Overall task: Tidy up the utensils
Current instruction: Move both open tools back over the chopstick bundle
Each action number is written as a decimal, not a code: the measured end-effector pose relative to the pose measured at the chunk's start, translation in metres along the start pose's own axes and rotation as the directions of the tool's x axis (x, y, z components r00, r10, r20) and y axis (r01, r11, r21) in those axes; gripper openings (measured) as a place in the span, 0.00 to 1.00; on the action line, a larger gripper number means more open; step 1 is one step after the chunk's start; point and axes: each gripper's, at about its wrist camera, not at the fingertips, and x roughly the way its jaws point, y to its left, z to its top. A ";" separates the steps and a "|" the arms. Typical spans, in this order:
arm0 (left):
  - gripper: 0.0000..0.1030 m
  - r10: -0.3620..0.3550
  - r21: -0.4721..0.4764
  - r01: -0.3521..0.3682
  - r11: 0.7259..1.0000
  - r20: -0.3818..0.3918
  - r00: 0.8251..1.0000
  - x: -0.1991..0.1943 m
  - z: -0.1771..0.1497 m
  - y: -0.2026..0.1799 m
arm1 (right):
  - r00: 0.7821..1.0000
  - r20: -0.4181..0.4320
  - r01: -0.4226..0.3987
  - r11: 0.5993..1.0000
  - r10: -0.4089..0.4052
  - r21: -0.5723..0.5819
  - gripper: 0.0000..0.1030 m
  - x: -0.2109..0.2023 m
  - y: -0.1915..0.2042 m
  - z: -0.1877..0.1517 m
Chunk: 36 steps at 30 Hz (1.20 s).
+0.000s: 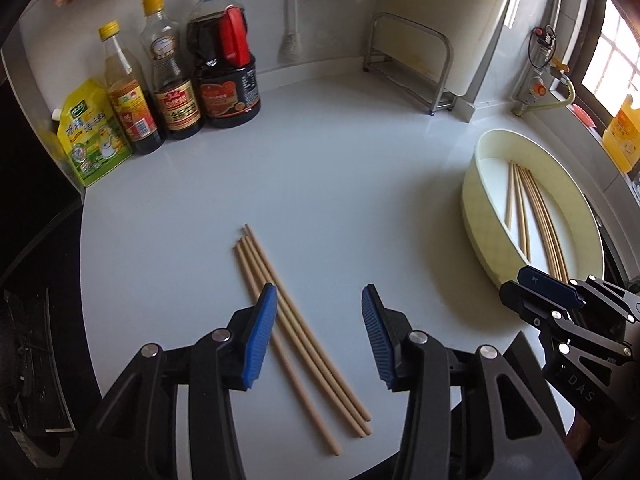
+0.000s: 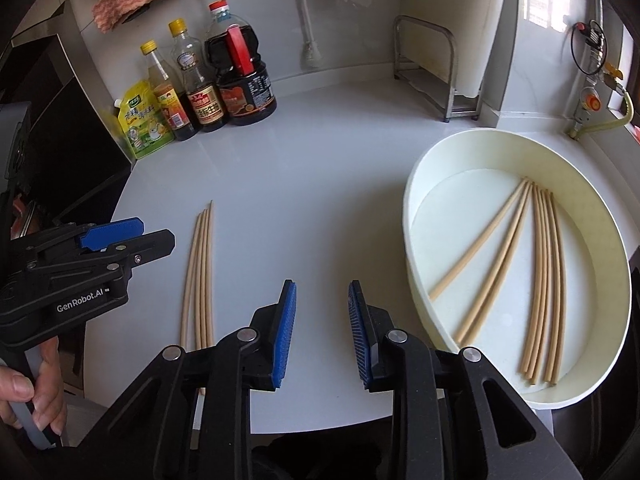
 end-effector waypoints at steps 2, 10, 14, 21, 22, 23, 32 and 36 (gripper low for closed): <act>0.43 0.020 -0.037 -0.021 0.999 -0.008 1.000 0.001 -0.005 0.015 | 1.000 -0.014 -0.015 1.000 0.015 -0.024 0.25 0.006 0.010 0.000; 0.45 0.092 -0.161 -0.097 0.982 -0.038 0.995 0.005 -0.031 0.064 | 0.993 -0.088 -0.085 0.990 0.075 -0.113 0.26 0.037 0.047 -0.002; 0.47 0.109 -0.205 -0.116 0.972 -0.047 0.993 0.009 -0.043 0.079 | 0.986 -0.128 -0.124 0.983 0.107 -0.137 0.26 0.055 0.063 -0.006; 0.47 0.110 -0.265 -0.124 0.956 -0.069 0.992 0.019 -0.060 0.089 | 0.978 -0.184 -0.134 0.973 0.100 -0.187 0.28 0.086 0.081 -0.011; 0.47 0.106 -0.271 -0.122 0.955 -0.075 0.992 0.022 -0.062 0.089 | 0.977 -0.189 -0.135 0.972 0.099 -0.190 0.28 0.090 0.082 -0.011; 0.47 0.105 -0.274 -0.123 0.954 -0.080 0.991 0.024 -0.064 0.089 | 0.976 -0.193 -0.139 0.972 0.101 -0.191 0.28 0.092 0.083 -0.012; 0.47 0.092 -0.299 -0.117 0.947 -0.095 0.991 0.036 -0.070 0.093 | 0.974 -0.198 -0.145 0.971 0.107 -0.189 0.28 0.107 0.085 -0.007; 0.47 0.086 -0.308 -0.113 0.945 -0.101 0.991 0.040 -0.072 0.093 | 0.975 -0.198 -0.140 0.971 0.101 -0.194 0.28 0.111 0.086 -0.006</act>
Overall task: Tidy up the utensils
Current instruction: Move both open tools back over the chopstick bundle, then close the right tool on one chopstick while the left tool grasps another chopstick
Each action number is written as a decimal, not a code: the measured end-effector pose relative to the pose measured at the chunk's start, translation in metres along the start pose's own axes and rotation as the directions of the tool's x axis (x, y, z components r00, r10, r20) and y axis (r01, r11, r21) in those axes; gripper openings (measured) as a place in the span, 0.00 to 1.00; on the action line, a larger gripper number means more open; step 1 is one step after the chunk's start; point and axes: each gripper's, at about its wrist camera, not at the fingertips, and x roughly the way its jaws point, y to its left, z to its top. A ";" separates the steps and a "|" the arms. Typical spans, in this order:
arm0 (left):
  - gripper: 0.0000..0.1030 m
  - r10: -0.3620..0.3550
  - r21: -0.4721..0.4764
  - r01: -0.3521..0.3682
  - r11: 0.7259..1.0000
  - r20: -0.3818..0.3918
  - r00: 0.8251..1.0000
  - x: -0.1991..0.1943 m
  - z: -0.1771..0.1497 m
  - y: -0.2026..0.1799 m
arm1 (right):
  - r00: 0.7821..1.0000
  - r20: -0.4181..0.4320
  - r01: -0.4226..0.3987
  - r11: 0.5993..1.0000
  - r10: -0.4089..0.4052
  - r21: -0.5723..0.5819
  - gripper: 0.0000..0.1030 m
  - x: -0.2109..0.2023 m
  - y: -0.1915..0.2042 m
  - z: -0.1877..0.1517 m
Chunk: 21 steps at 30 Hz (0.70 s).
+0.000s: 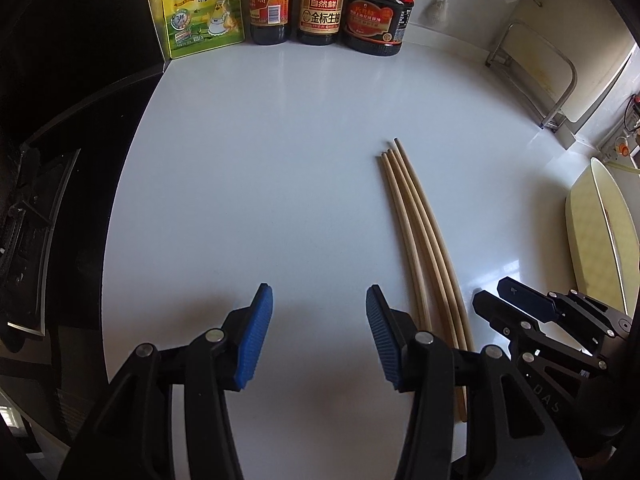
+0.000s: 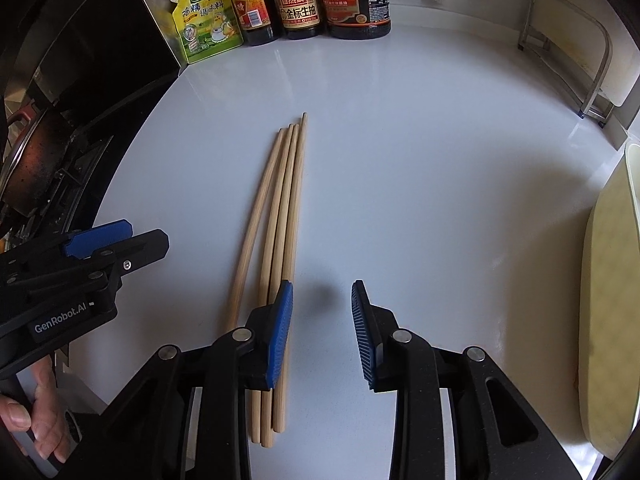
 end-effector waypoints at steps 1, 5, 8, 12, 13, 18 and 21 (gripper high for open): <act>0.47 0.000 -0.001 0.000 1.000 -0.001 1.000 0.001 0.000 0.000 | 1.000 -0.001 -0.001 1.000 0.001 0.000 0.28 0.001 0.000 0.001; 0.47 -0.001 -0.007 0.001 1.000 -0.006 1.000 0.004 -0.001 0.001 | 1.000 -0.010 -0.004 1.000 0.004 -0.012 0.28 0.003 0.000 0.002; 0.47 -0.003 -0.014 0.002 1.000 -0.010 1.000 0.005 -0.002 0.002 | 1.000 -0.017 -0.001 1.000 0.001 -0.022 0.28 0.006 0.001 0.003; 0.47 -0.004 -0.018 0.004 1.000 -0.007 1.000 0.005 -0.003 0.004 | 1.000 -0.025 -0.002 1.000 0.001 -0.027 0.28 0.009 0.000 0.003; 0.47 -0.005 -0.020 0.005 1.000 -0.007 1.000 0.005 -0.003 0.004 | 1.000 -0.023 -0.001 1.000 0.001 -0.030 0.28 0.009 0.001 0.003; 0.47 -0.004 -0.026 0.004 1.000 -0.009 1.000 0.006 -0.004 0.004 | 1.000 -0.017 0.004 0.999 -0.004 -0.051 0.28 0.010 0.006 0.000; 0.47 -0.005 -0.024 0.005 1.000 -0.009 1.000 0.006 -0.004 0.002 | 1.000 -0.013 0.014 0.997 -0.015 -0.074 0.28 0.011 0.010 -0.003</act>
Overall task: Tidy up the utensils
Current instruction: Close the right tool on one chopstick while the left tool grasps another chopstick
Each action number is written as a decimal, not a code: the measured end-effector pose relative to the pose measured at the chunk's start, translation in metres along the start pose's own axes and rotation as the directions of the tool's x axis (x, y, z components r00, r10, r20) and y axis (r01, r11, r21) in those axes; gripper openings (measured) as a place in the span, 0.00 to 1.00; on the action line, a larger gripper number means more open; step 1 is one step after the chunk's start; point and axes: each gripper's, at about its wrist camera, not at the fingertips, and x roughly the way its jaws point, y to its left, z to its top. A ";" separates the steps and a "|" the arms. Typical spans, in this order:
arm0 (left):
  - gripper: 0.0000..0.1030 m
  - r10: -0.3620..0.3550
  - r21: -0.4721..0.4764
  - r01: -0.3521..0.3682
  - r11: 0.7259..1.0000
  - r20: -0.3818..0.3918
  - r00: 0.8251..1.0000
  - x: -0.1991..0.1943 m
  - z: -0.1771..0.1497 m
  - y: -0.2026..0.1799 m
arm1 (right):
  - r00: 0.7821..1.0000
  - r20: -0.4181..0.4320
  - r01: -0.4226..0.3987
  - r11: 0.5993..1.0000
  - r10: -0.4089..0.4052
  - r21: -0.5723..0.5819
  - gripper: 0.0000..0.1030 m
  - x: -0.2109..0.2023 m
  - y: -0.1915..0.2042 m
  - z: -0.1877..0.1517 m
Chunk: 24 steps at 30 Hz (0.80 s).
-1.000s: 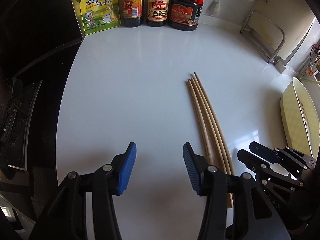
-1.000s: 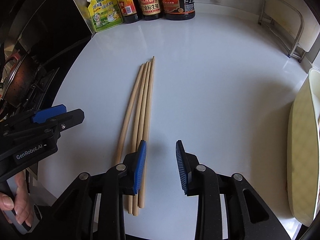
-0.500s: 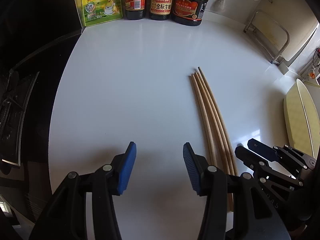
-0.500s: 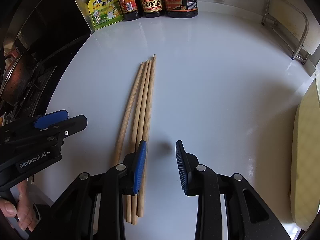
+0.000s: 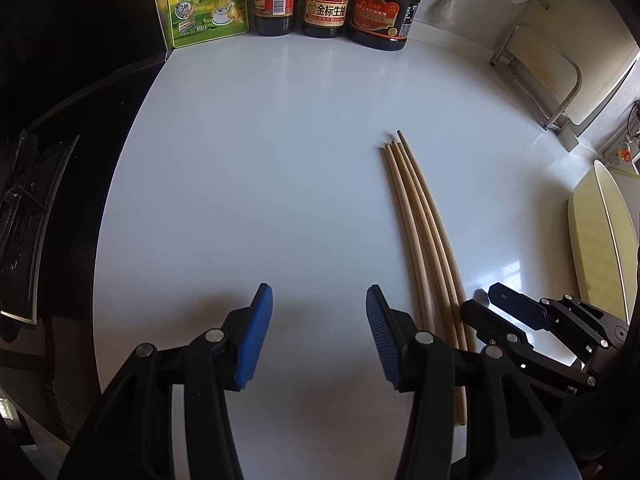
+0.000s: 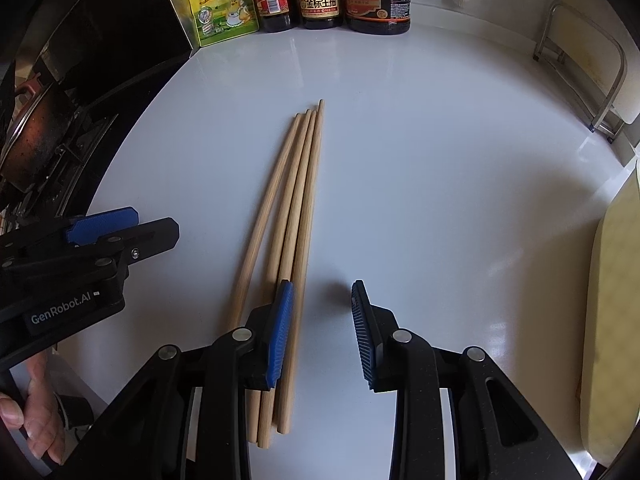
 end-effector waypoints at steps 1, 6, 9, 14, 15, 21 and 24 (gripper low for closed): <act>0.47 -0.001 0.001 0.001 1.000 -0.001 1.000 0.000 0.000 -0.001 | 1.000 0.002 0.001 1.000 -0.001 -0.003 0.28 0.000 0.001 -0.001; 0.47 -0.006 0.011 0.006 1.000 -0.014 1.000 0.005 -0.002 -0.006 | 1.000 0.004 0.008 0.999 -0.008 -0.035 0.25 0.003 0.005 -0.001; 0.47 -0.007 0.024 0.007 1.000 -0.020 1.000 0.008 -0.003 -0.012 | 1.000 0.006 0.005 0.999 -0.004 -0.048 0.10 0.002 0.006 -0.002; 0.48 -0.013 0.037 0.014 0.999 -0.030 0.999 0.013 -0.004 -0.020 | 1.000 0.010 -0.003 1.000 0.003 -0.008 0.06 0.001 -0.007 -0.005; 0.50 -0.015 0.039 0.016 0.999 -0.031 0.999 0.014 -0.004 -0.021 | 1.000 0.011 0.000 1.000 0.000 0.000 0.06 0.001 -0.010 -0.006; 0.52 -0.023 0.050 0.025 0.998 -0.038 0.999 0.020 -0.004 -0.030 | 1.000 0.013 0.019 0.999 -0.019 0.046 0.06 -0.006 -0.031 -0.020; 0.54 -0.020 0.056 0.022 0.998 -0.034 0.999 0.022 -0.003 -0.035 | 0.999 0.012 0.030 0.998 -0.031 0.059 0.06 -0.008 -0.038 -0.024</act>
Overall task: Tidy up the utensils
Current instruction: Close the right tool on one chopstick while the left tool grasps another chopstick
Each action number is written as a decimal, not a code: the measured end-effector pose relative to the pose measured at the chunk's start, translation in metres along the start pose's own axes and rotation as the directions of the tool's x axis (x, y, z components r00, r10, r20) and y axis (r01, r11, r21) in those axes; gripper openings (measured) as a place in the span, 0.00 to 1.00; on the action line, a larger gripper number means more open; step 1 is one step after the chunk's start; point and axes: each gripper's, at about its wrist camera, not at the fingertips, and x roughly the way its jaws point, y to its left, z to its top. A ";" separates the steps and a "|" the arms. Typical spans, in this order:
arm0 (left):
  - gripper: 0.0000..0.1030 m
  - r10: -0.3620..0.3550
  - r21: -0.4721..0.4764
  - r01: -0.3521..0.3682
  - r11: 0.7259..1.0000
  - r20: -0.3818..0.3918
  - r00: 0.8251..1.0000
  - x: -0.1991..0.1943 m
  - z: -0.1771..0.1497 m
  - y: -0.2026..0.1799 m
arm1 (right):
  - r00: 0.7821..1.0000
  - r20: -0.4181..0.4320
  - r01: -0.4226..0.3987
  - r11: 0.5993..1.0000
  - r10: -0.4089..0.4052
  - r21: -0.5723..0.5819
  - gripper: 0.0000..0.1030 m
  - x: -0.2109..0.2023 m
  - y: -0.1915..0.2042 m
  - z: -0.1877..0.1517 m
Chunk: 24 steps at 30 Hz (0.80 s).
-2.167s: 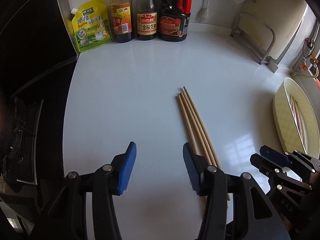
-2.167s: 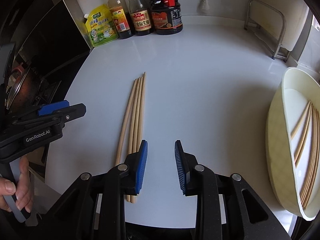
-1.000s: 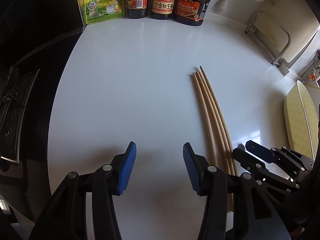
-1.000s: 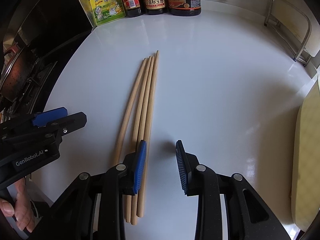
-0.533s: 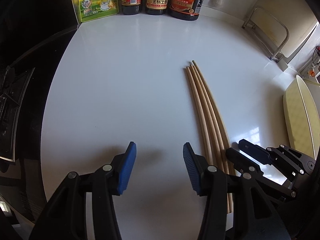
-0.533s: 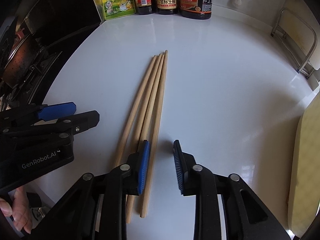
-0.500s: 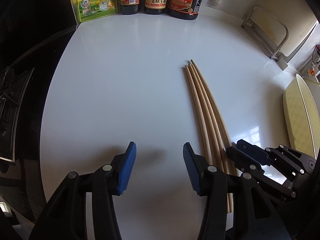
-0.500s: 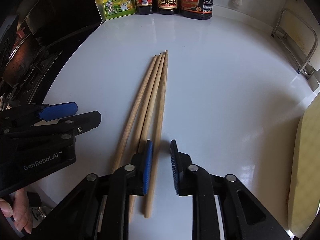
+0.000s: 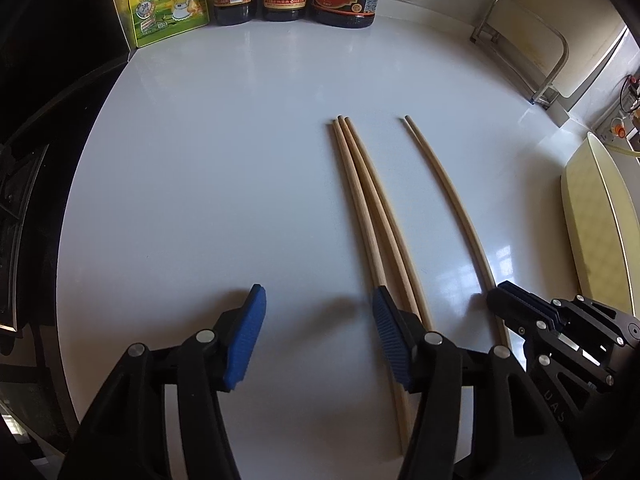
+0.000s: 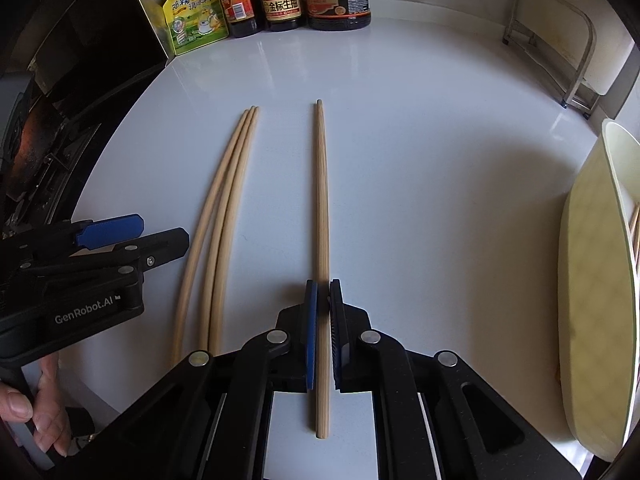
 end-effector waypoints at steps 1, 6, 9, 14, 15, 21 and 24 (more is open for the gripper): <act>0.54 0.001 0.002 -0.001 1.000 0.001 1.000 0.000 0.001 -0.001 | 1.000 0.000 0.004 1.000 -0.004 0.002 0.06 -0.001 -0.002 -0.001; 0.54 0.008 0.011 -0.008 1.000 0.007 1.000 0.002 0.002 -0.007 | 1.000 0.007 0.009 1.000 -0.009 0.005 0.07 -0.003 -0.008 -0.001; 0.54 0.004 0.011 -0.004 1.000 0.018 1.000 0.000 0.001 -0.008 | 1.000 0.018 0.013 1.000 -0.013 -0.001 0.08 -0.005 -0.008 0.001; 0.54 -0.005 -0.008 0.005 1.000 0.025 1.000 -0.002 0.001 -0.008 | 1.000 0.018 0.011 1.000 -0.011 0.004 0.10 -0.004 -0.008 0.004; 0.55 -0.002 -0.006 0.002 1.000 0.022 1.000 -0.001 0.001 -0.009 | 1.000 0.015 0.012 1.000 -0.012 0.005 0.11 -0.003 -0.007 0.005; 0.57 0.020 0.019 -0.020 1.000 0.013 1.000 0.005 -0.002 -0.017 | 1.000 0.013 0.012 1.000 -0.012 0.016 0.12 -0.003 -0.009 0.007; 0.60 0.050 0.027 -0.050 0.998 0.012 0.999 0.007 -0.004 -0.017 | 1.000 0.016 0.014 1.000 -0.014 0.021 0.14 -0.003 -0.010 0.008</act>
